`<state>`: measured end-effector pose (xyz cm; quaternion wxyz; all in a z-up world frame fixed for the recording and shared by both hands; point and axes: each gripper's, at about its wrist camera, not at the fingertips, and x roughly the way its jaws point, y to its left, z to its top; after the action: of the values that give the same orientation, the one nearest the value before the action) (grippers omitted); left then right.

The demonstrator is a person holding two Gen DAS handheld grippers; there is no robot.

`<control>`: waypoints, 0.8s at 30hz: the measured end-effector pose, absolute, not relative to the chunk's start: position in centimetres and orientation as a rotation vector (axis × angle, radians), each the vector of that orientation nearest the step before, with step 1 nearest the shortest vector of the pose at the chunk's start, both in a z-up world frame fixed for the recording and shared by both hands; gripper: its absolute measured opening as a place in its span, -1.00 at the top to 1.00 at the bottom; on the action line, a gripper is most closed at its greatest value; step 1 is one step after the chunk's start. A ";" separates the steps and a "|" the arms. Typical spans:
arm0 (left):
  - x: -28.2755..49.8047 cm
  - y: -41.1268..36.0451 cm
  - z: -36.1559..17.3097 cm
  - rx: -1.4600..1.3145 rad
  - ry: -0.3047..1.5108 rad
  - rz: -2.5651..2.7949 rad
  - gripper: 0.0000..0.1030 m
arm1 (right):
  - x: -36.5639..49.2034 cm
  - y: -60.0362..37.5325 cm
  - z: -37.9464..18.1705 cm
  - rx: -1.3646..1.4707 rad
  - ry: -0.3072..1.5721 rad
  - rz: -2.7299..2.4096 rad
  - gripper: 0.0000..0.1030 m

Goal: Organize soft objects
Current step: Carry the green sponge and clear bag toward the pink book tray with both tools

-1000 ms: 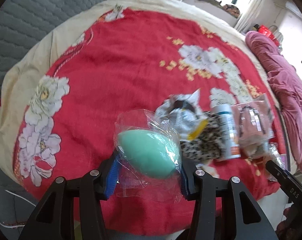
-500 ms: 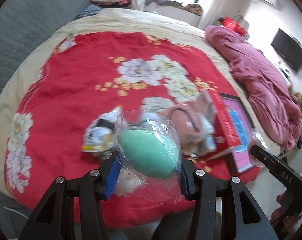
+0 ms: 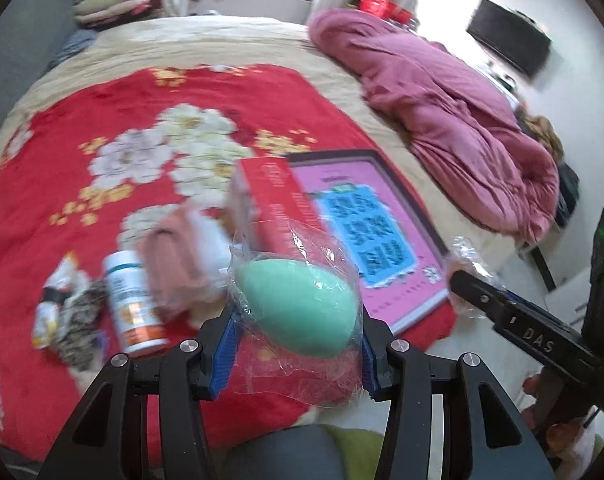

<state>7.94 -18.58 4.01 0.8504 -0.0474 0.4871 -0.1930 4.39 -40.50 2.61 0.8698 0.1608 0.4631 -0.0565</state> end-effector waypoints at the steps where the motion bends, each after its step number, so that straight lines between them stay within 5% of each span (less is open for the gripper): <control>1: 8.1 -19.8 3.9 -0.080 1.033 -0.418 0.00 | 4.4 -41.4 2.4 0.348 0.966 -0.126 -0.05; 24: 12.9 -36.4 -6.1 0.255 1.292 -0.566 0.00 | 7.7 -50.2 -5.1 0.438 1.040 -0.279 -0.04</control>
<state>12.86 -36.43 -6.07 0.7539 0.1169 0.5921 -0.2595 7.71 -50.16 -5.15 0.8360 0.2067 0.4910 -0.1317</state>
